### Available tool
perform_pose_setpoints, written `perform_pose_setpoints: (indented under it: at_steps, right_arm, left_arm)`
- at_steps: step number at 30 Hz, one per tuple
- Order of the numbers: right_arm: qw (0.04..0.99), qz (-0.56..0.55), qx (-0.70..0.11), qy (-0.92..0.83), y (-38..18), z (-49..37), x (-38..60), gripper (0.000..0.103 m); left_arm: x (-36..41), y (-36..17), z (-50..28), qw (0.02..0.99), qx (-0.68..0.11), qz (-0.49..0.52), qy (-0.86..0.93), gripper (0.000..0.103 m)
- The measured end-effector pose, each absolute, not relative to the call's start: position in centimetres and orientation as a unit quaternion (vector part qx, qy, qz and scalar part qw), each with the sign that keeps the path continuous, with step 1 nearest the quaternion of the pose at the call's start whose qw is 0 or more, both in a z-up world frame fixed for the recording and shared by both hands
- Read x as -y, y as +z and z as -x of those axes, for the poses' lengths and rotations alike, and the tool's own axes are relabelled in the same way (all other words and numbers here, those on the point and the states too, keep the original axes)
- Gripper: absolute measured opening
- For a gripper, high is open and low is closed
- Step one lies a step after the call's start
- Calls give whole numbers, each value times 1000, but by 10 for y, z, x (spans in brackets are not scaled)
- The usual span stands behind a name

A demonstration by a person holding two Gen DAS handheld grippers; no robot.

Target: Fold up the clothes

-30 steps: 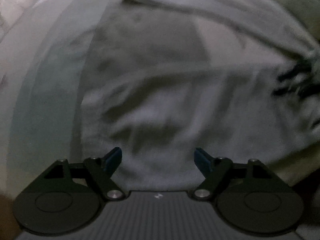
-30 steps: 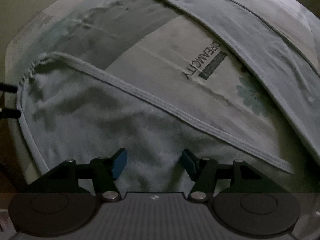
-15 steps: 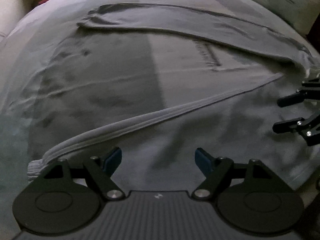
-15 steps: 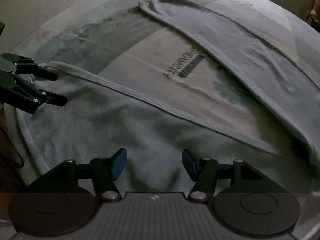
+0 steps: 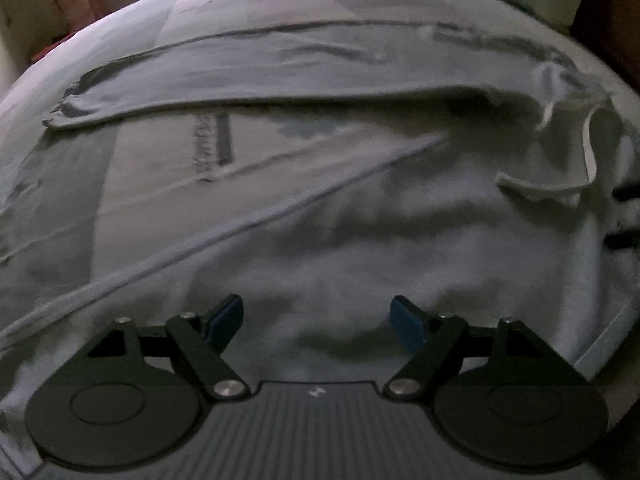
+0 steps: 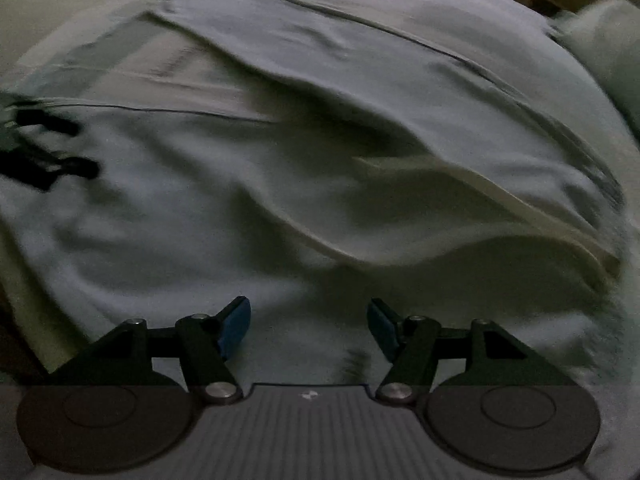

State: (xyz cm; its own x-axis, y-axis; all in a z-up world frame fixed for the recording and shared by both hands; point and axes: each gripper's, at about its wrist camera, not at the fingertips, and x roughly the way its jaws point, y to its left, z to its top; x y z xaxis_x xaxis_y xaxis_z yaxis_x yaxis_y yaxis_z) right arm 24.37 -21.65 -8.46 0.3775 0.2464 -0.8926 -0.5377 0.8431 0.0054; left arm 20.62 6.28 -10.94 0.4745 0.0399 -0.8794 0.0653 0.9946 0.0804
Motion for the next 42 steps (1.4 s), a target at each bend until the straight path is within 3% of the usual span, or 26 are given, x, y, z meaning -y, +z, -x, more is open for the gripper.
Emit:
perform_pose_setpoints:
  at_steps: [12, 28, 35, 42]
  right_arm:
    - [842, 94, -481, 225, -117, -243, 247, 103]
    - [852, 88, -462, 231, -120, -239, 251, 103]
    - [868, 90, -434, 226, -122, -225, 254, 103]
    - [911, 52, -392, 115, -84, -115, 276, 103]
  left_arm:
    - [-66, -120, -210, 847, -530, -3, 28, 90]
    - [-65, -126, -209, 852, -523, -7, 27, 102]
    - [-58, -130, -180, 888, -459, -16, 39, 102]
    - [-3, -96, -115, 912, -404, -60, 37, 102]
